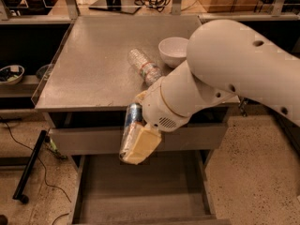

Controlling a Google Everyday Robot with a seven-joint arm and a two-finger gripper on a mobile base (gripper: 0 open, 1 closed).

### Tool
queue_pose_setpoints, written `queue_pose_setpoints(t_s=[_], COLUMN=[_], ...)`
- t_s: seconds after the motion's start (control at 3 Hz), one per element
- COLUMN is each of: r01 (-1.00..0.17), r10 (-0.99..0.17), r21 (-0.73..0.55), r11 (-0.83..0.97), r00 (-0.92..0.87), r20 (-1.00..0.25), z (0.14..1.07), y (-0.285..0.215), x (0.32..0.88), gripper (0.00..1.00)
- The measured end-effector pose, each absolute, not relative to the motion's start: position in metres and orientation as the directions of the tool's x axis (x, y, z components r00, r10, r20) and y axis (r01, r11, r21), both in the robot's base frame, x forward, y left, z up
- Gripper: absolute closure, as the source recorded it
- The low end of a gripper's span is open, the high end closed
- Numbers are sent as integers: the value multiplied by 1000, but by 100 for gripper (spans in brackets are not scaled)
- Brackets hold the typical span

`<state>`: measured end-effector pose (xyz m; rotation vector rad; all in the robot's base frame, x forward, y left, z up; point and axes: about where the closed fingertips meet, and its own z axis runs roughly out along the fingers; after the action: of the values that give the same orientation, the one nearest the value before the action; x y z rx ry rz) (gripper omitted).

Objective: Place redbull can into middle drawer

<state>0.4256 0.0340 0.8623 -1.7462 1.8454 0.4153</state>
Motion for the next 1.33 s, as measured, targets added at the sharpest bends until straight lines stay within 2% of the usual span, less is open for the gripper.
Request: queue_pose_setpoints(t_s=[1.33], r01=[-985], r10=[-795], r21=[-76], r11=[154], r00=[-77], r20=[-602], z=[807], y=[29], x=[432], gripper=[100])
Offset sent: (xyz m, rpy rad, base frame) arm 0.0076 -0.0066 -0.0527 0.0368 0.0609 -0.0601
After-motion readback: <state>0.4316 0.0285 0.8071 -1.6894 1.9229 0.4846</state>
